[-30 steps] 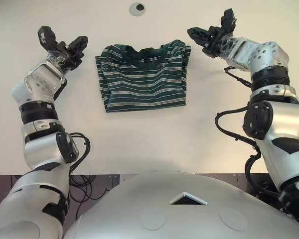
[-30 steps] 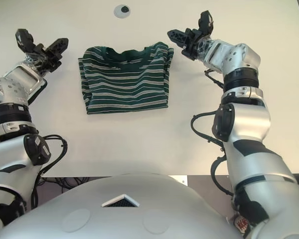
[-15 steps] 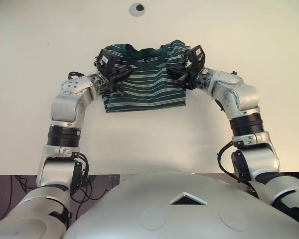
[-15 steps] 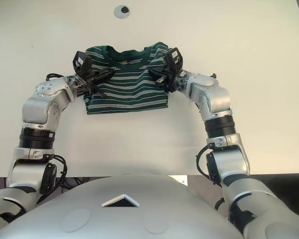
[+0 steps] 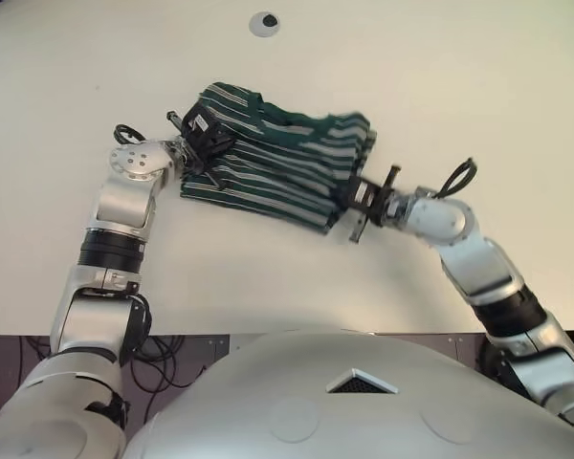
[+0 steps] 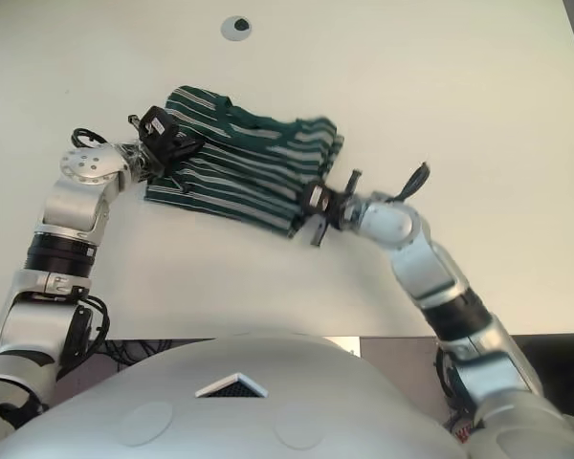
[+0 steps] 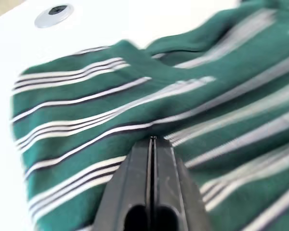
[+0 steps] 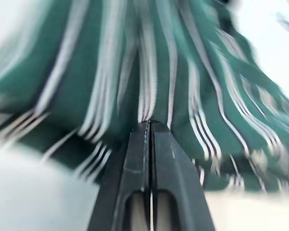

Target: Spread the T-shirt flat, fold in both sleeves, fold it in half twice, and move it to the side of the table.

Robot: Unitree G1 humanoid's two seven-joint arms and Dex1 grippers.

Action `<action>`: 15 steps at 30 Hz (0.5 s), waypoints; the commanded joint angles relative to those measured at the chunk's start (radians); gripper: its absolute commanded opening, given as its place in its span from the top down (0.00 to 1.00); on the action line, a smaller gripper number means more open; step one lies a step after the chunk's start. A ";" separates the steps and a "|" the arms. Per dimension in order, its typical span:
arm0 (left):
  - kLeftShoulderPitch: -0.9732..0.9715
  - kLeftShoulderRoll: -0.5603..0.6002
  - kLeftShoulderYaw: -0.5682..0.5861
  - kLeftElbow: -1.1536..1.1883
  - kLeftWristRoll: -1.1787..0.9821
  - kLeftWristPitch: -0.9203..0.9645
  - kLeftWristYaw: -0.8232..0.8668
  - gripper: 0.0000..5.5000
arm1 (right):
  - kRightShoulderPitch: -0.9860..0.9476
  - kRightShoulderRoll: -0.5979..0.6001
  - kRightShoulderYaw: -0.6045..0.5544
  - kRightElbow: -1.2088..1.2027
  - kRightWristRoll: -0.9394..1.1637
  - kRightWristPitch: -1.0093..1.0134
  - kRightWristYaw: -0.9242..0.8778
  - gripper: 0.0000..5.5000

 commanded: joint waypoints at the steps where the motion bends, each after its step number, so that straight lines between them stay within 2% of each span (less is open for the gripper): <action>1: -0.133 -0.080 -0.103 0.120 0.100 -0.108 -0.016 1.00 | 0.130 -0.015 0.117 -0.180 0.055 0.137 0.066 1.00; 4: -0.220 -0.141 -0.123 0.243 0.139 -0.225 0.005 1.00 | 0.138 0.015 0.100 -0.234 0.080 0.180 0.043 1.00; 6: -0.220 -0.146 -0.101 0.234 0.126 -0.270 -0.007 1.00 | 0.150 0.022 0.048 -0.272 0.124 0.200 0.032 1.00; 11: -0.092 -0.076 -0.031 0.003 0.045 -0.397 -0.078 1.00 | 0.208 0.057 -0.185 -0.448 0.367 0.287 0.010 1.00; 15: 0.042 0.015 0.102 -0.248 -0.097 -0.333 -0.128 1.00 | 0.159 0.095 -0.413 -0.543 0.577 0.377 -0.047 1.00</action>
